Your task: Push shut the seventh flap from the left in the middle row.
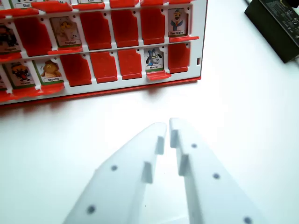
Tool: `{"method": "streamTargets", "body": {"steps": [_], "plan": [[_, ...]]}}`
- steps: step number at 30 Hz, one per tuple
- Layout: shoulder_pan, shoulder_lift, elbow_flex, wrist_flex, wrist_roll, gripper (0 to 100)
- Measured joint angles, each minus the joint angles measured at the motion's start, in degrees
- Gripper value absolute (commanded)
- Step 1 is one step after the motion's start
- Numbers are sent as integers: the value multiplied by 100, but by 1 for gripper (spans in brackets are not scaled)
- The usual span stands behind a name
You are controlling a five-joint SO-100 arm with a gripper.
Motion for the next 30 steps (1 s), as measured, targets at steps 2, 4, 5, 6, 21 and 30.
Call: {"method": "streamTargets", "body": {"steps": [2, 4, 5, 6, 21, 30], "plan": [[-79, 712, 229, 281, 0, 0], [-123, 1274, 308, 598, 0, 0], [-123, 1521, 369, 712, 0, 0], [-105, 1731, 431, 791, 0, 0], [-562, 2751, 545, 1011, -105, 0], [-1125, 2760, 545, 1011, -105, 0]]}}
